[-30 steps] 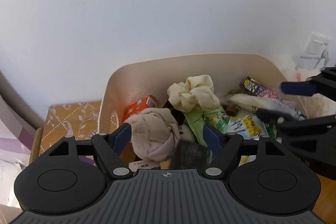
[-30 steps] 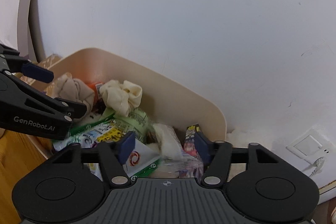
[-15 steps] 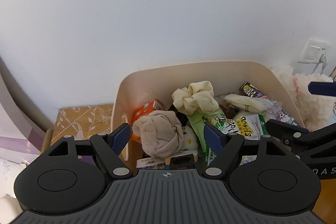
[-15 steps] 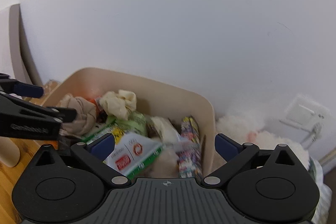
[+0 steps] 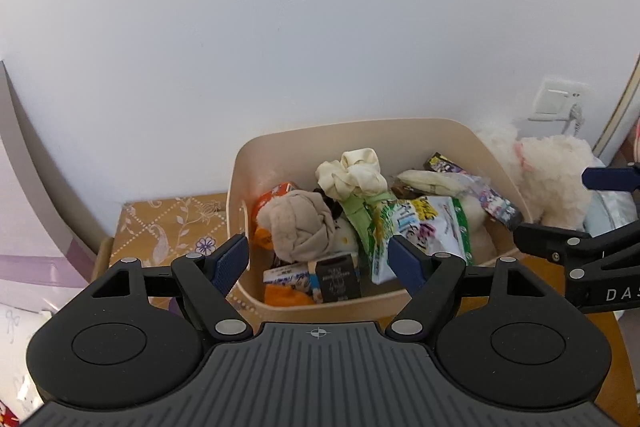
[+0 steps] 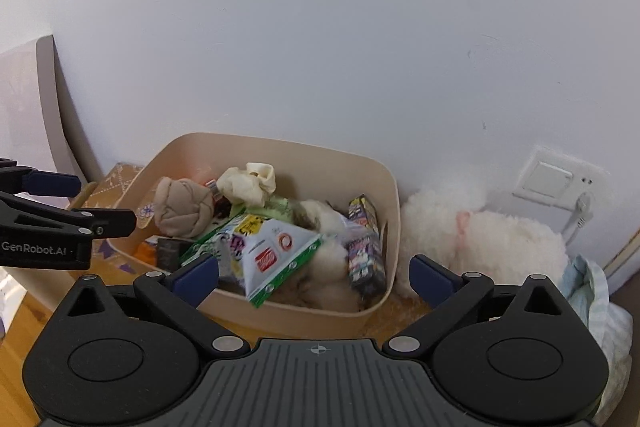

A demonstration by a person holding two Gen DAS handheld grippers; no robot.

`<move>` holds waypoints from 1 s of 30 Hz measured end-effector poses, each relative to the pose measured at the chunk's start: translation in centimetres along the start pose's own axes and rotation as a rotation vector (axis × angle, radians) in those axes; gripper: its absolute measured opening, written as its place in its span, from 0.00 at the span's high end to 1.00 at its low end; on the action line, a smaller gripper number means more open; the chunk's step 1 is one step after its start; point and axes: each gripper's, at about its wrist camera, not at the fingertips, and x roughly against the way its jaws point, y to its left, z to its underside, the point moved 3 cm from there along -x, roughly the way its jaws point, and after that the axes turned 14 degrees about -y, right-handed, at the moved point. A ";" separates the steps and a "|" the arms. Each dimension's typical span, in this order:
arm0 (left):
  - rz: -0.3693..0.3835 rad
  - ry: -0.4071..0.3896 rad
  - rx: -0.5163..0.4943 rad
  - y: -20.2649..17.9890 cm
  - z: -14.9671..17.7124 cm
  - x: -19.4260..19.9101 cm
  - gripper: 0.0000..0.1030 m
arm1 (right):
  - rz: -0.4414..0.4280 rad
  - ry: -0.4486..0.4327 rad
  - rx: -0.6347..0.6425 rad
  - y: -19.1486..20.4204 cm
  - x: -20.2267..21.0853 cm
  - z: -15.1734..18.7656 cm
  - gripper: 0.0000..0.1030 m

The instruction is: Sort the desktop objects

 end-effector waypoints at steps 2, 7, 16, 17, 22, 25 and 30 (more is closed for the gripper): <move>0.002 -0.009 -0.007 0.0 -0.1 1.0 0.24 | 0.006 -0.009 -0.004 0.2 0.9 0.3 0.00; 0.000 -0.030 -0.018 -0.2 -0.2 3.8 0.24 | 0.005 -0.020 -0.012 0.4 3.4 0.6 0.00; 0.005 -0.024 0.014 -0.6 0.7 9.2 0.24 | -0.007 -0.058 -0.040 1.0 9.4 1.5 0.00; 0.004 -0.021 0.014 -0.6 0.9 9.7 0.24 | -0.007 -0.061 -0.032 1.2 10.1 1.6 0.00; -0.001 -0.023 0.008 -1.0 1.6 12.6 0.24 | 0.001 -0.079 0.006 2.3 13.2 2.1 0.00; 0.011 -0.030 -0.002 -1.4 1.9 14.4 0.24 | 0.004 -0.076 -0.014 2.5 14.9 2.6 0.00; 0.011 -0.038 -0.016 -2.1 2.8 17.4 0.24 | -0.004 -0.062 -0.034 3.4 17.8 3.6 0.00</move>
